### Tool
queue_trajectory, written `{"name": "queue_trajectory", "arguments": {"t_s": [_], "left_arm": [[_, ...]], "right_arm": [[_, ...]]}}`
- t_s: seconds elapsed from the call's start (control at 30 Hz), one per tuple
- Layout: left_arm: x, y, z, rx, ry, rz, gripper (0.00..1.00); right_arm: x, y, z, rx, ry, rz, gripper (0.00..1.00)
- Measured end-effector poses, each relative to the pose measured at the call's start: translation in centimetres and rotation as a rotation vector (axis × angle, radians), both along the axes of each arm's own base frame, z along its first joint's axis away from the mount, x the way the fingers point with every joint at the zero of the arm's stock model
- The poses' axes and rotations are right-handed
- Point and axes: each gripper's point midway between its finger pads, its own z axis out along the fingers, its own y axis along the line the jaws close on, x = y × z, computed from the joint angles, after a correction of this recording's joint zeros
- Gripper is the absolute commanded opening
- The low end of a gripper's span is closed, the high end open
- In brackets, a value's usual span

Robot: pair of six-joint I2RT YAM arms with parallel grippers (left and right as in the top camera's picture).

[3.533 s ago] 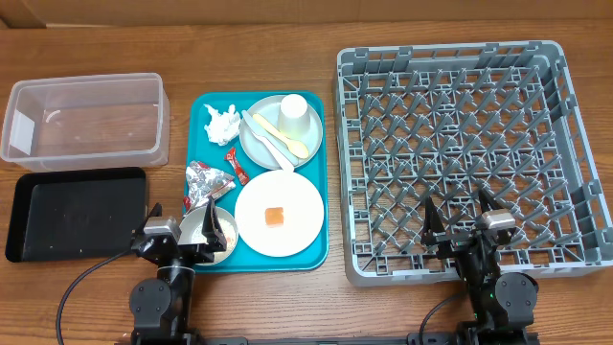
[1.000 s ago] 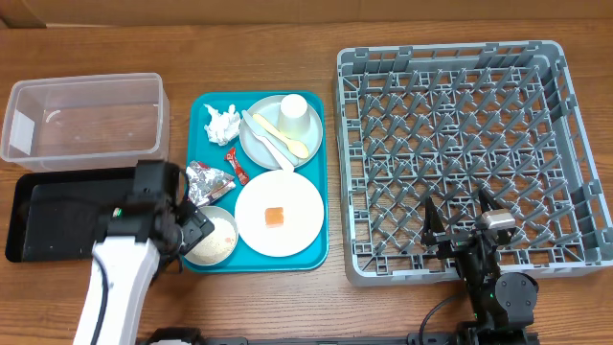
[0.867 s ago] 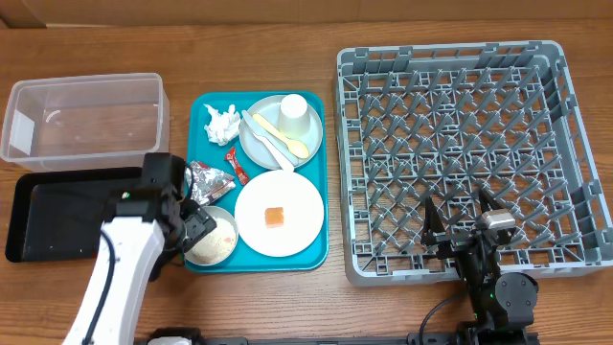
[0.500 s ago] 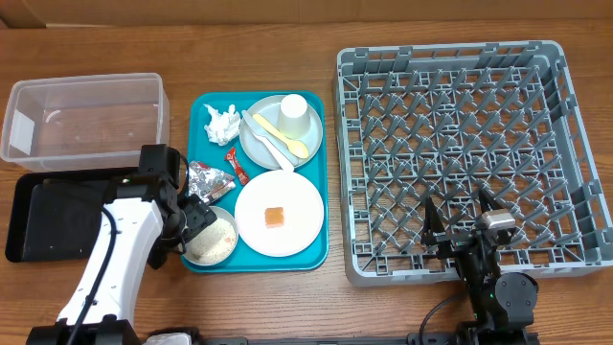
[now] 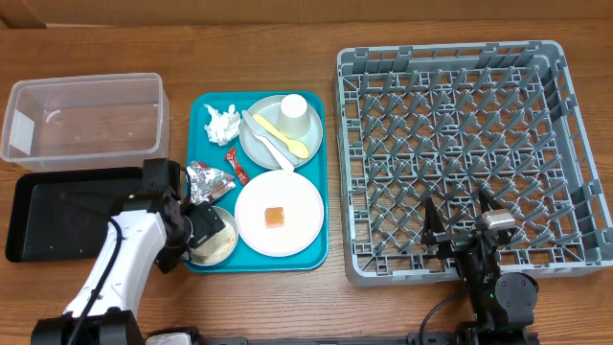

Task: Sort waste into correct bins and load items into the dishwasher rack
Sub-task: 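Move the left gripper to the white rice bowl's rim, then close the left gripper on the white bowl's rim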

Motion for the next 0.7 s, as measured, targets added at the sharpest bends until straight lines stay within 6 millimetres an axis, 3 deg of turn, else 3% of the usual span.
{"name": "queue_trajectory", "arguments": {"t_s": [0.43, 0.7], "left_arm": [[-0.6, 0.2, -0.8, 0.017, 0.008, -0.008, 0.87], [-1.3, 0.5, -1.4, 0.033, 0.029, -0.018, 0.63]], "right_arm": [[0.0, 0.0, 0.0, 0.000, 0.000, 0.000, 1.00], [0.0, 0.0, 0.0, 0.000, 0.000, 0.000, 1.00]]}}
